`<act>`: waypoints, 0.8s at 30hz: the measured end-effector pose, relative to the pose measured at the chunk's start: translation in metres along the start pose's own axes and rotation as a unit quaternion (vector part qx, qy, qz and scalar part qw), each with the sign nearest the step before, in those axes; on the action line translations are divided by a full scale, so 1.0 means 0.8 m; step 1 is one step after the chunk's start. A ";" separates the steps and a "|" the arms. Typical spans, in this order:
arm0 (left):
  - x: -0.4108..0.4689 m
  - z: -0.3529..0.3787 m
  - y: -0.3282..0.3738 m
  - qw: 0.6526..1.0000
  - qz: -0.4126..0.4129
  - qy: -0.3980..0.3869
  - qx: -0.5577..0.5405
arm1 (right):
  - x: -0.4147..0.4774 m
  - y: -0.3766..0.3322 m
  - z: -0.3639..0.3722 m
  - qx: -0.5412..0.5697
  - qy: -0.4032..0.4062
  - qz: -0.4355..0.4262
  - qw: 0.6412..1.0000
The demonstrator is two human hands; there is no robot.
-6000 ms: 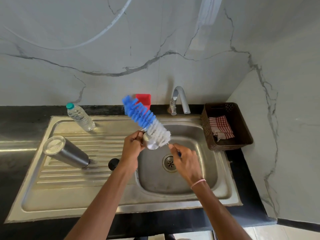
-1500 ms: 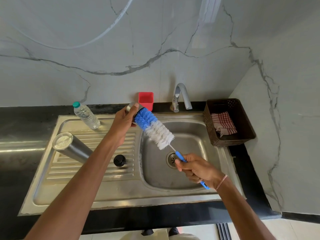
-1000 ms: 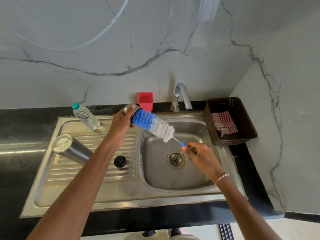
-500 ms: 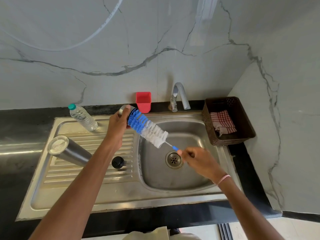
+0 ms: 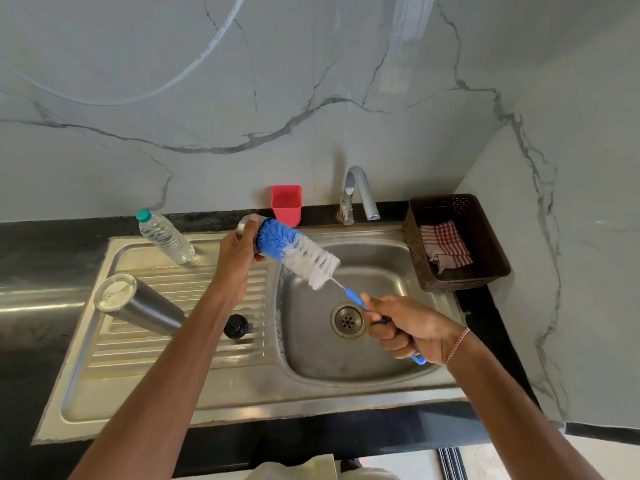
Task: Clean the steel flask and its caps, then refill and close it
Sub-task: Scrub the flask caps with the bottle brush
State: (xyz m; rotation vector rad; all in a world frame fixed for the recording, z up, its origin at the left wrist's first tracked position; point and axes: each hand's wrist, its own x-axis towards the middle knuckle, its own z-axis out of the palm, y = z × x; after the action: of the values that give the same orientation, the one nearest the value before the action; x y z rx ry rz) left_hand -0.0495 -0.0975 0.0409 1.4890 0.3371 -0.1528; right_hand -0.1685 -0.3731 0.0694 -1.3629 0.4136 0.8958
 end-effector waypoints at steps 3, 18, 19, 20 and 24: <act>0.005 -0.006 -0.003 0.999 -0.020 0.027 -0.020 | 0.004 0.012 0.008 -0.286 0.193 -0.104 0.933; -0.007 -0.005 -0.012 1.000 -0.004 -0.004 0.002 | -0.001 0.021 0.002 -0.162 0.012 -0.048 0.986; -0.008 -0.005 -0.013 1.000 -0.008 -0.001 -0.004 | -0.003 0.019 -0.001 -0.072 -0.040 -0.024 0.996; -0.008 -0.006 -0.013 1.000 -0.010 0.004 -0.007 | -0.002 0.022 -0.002 -0.045 -0.049 -0.026 0.997; -0.008 -0.006 -0.014 1.000 -0.008 0.026 -0.002 | 0.013 0.044 0.006 -0.460 0.222 -0.192 0.838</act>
State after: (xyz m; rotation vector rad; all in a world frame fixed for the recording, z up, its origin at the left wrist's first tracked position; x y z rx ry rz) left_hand -0.0596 -0.0940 0.0318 1.4884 0.3908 -0.1259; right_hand -0.1898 -0.3674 0.0397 -2.4636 0.0075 0.4083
